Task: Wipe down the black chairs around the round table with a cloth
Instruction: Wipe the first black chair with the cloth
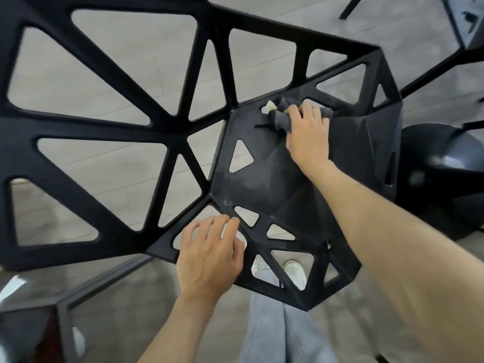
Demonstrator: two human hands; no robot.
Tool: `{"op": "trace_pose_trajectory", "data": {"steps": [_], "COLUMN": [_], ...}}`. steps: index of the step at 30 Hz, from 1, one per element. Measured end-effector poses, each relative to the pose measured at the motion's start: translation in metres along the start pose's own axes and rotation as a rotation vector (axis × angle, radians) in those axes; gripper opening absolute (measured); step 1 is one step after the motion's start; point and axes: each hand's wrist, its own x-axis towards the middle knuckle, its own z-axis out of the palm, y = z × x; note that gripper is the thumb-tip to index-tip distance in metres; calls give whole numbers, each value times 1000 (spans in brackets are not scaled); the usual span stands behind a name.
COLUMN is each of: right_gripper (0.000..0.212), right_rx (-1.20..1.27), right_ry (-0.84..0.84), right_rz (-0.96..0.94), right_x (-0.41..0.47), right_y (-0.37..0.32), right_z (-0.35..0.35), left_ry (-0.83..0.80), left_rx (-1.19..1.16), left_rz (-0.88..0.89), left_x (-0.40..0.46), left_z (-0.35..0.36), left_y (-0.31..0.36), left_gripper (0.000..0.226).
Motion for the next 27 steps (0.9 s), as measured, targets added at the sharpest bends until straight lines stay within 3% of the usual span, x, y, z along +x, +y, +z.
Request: {"op": "trace_pose_trajectory", "data": {"steps": [2,9,13,18,22,27], "right_gripper": [41,40,36,27,24,33], "right_rx": [131,305,146,64,166,249], "right_ry": [-20,-253,-197,5,87,-38], "right_rz": [39,-196,-474,-121,81,-55], "right_x": [-24,-172,-134,-10,-4,-107], "right_y": [-10,-56,-37,-21,-39,-71], "right_z": [-2,11,12,13,16,23], "left_ry": [-4,-53,-47,-6,-2,-10], "left_rx": [-4,-6,-7,-7,-7,-32], "left_rz": [6,-7,-10,-13,-1,-5], "left_x": [-1,3,3,2,1,1], "left_z": [0,-6,-5,-2,-2,-4], "left_y": [1,2,2,3,2,2], "left_gripper": [27,27,26,27,24,22]}}
